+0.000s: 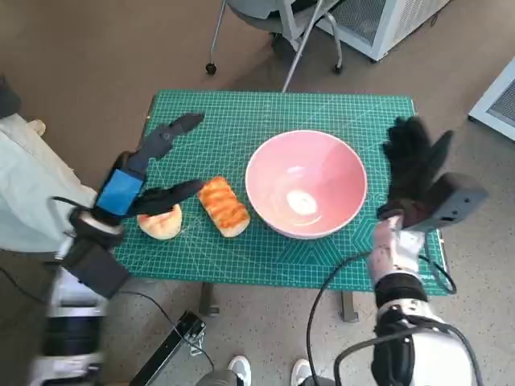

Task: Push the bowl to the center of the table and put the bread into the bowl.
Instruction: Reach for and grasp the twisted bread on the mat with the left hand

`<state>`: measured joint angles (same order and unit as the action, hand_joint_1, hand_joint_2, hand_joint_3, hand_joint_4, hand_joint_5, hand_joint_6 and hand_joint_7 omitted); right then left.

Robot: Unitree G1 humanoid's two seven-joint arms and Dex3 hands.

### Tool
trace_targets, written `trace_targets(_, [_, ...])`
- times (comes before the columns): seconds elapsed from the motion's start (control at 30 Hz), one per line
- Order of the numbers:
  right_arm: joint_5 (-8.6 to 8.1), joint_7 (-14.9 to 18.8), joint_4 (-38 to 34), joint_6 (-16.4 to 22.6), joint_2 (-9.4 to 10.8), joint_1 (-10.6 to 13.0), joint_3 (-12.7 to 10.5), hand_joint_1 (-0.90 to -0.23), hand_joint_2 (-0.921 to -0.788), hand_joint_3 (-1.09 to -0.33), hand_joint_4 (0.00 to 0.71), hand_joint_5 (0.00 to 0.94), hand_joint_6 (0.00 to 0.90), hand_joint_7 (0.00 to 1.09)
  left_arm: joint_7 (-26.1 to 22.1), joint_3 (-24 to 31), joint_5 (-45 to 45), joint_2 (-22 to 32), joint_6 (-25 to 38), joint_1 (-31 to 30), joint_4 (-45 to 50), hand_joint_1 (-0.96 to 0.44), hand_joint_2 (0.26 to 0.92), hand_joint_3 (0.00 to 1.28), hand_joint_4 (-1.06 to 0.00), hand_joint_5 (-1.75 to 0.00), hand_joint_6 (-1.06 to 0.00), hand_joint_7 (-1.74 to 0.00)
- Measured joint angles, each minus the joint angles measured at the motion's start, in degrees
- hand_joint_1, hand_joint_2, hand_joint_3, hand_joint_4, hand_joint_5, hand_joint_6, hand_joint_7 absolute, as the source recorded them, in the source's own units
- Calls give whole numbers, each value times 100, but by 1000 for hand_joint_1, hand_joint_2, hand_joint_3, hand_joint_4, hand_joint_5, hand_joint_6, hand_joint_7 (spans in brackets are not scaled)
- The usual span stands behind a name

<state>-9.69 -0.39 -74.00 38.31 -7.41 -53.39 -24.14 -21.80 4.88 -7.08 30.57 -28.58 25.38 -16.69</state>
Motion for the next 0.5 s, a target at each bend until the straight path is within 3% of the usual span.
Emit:
trace_targets(0.2, [365,358,326,987,-184,-9,456,-554,-921,-779,347,34,147,704,-630,-395,-158,427,35,465,-680,-325,894,24,-449,-8,-379,-300])
trace_targets(0.37, [343,1110,731,1741,-283,-9,724,-561,-921,-763,358,24,142,738,-1093,-860,-477,607,2,1005,-1245,-268,845,4,-457,-5,-438,-266])
trace_targets(0.5, [219,1635,1100,2208,-324,1,863,-524,-921,-763,361,20,132,753,-1293,-1213,-823,666,-88,1409,-1647,-225,806,1,-460,-2,-492,-196])
